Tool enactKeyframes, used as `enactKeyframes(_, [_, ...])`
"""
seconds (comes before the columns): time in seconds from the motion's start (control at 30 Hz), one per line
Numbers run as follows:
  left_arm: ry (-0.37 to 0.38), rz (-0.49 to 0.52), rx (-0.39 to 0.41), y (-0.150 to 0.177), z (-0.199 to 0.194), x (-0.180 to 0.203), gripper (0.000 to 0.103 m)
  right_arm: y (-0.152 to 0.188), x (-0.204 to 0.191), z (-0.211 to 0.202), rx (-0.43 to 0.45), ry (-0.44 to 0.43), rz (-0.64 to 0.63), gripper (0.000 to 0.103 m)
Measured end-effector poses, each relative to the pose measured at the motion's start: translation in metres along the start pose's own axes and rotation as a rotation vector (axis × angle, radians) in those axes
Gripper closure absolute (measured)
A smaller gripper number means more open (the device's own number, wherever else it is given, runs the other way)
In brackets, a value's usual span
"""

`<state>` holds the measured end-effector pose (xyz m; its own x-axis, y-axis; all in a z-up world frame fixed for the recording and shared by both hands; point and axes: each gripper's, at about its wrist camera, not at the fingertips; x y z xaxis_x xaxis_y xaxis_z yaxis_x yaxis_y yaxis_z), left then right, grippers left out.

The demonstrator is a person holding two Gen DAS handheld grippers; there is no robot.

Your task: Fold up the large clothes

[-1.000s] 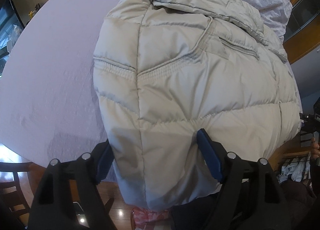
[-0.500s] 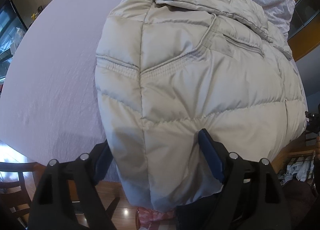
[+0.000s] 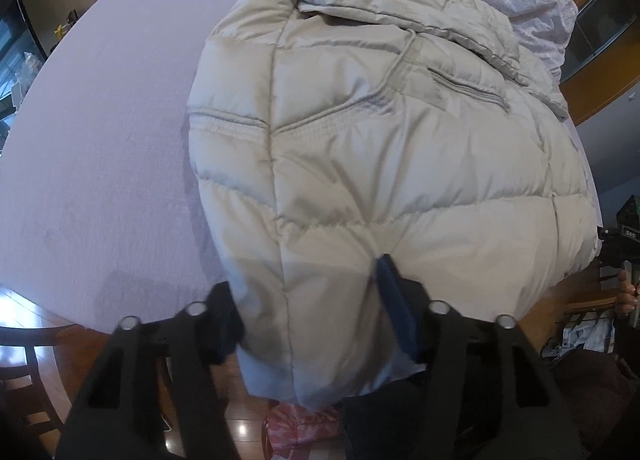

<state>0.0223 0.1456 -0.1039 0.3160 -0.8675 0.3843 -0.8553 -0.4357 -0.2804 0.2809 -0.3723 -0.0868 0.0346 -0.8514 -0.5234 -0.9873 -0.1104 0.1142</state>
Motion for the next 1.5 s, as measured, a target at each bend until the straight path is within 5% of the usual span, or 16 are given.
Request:
enactKeyframes(0.2, [-0.022, 0.008, 0.015, -0.005, -0.005, 0.007, 0.078, -0.002, -0.007, -0.008, 0.024, 0.01, -0.037, 0.084])
enactKeyframes(0.3, [-0.057, 0.03, 0.018, -0.01, -0.007, 0.018, 0.083, -0.004, -0.011, -0.014, 0.042, 0.021, -0.057, 0.087])
enactKeyframes(0.87, [-0.139, 0.104, 0.078, -0.034, -0.035, 0.044, 0.089, -0.018, -0.049, -0.048, 0.178, 0.047, -0.171, 0.092])
enactKeyframes(1.5, [-0.181, 0.146, 0.193, -0.084, -0.064, 0.059, 0.089, -0.074, -0.096, -0.061, 0.276, 0.091, -0.216, 0.092])
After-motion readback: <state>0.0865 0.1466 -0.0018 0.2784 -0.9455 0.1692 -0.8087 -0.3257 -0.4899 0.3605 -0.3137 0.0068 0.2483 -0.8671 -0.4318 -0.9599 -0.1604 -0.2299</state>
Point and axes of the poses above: each gripper's, at about its wrist camera, not at the fingertips, and z roughly the way its jaws point, x to its right, y to its underside, and after that the axes turned 10 degrees about y, right-handed
